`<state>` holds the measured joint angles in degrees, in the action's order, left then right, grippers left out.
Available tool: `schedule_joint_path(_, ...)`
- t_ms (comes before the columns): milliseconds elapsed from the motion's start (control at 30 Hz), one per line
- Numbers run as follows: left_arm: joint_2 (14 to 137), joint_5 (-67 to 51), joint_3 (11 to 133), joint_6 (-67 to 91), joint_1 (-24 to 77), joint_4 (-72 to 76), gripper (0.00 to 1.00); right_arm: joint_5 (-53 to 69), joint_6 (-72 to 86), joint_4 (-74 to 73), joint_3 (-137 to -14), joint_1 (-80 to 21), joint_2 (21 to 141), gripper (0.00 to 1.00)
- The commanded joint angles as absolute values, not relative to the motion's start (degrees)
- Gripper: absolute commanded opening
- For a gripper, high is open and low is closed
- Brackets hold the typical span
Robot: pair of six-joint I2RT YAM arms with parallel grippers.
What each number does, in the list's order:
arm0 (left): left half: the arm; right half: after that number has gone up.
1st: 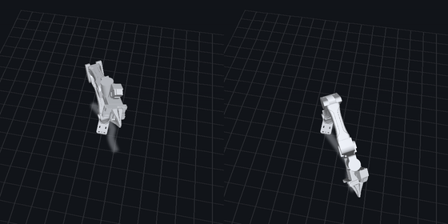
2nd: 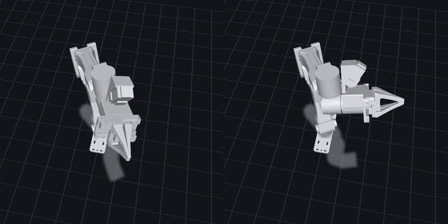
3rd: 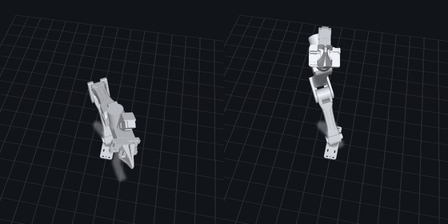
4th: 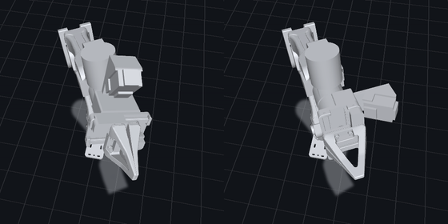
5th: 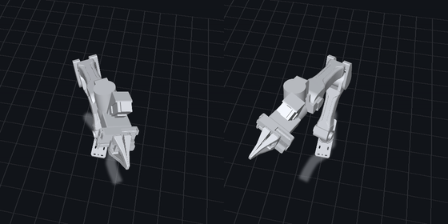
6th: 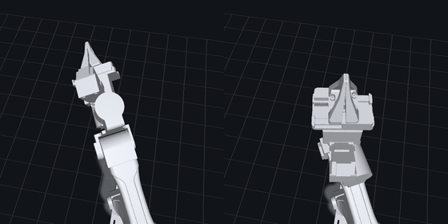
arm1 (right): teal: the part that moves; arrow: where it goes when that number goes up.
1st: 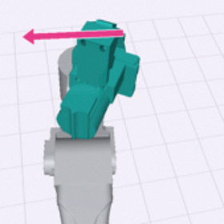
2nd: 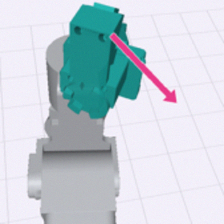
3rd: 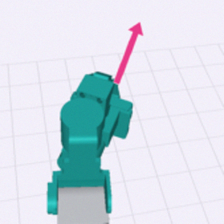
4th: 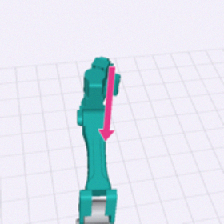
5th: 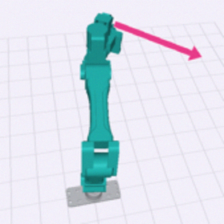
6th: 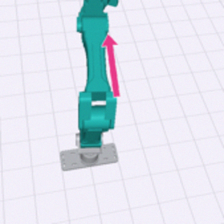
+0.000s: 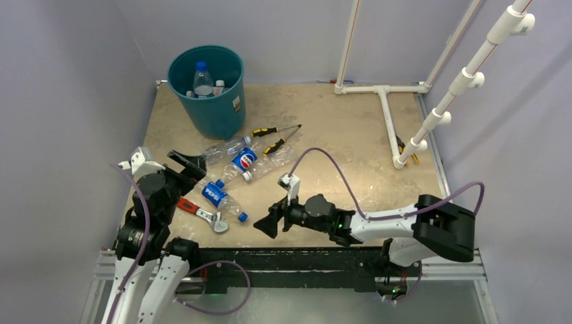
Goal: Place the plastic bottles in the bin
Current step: Pick up the plastic bottle at the center of the board.
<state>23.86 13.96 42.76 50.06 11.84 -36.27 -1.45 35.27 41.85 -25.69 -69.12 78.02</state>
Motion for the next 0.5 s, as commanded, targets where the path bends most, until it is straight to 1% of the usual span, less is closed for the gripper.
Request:
schedule_joint_path(0,21.4,15.1,40.7,48.4,12.8,-36.0,0.99,-7.5,33.1,43.1,-30.7,-71.0,83.3,0.91)
schedule_joint_path(200,19.8,16.0,38.6,48.0,14.1,-36.1,0.99,-9.3,32.4,42.6,-35.1,-72.3,90.0,0.91)
schedule_joint_path(467,20.1,16.0,37.9,47.7,14.9,-35.3,0.99,-9.5,32.8,43.8,-36.6,-72.8,93.0,0.91)
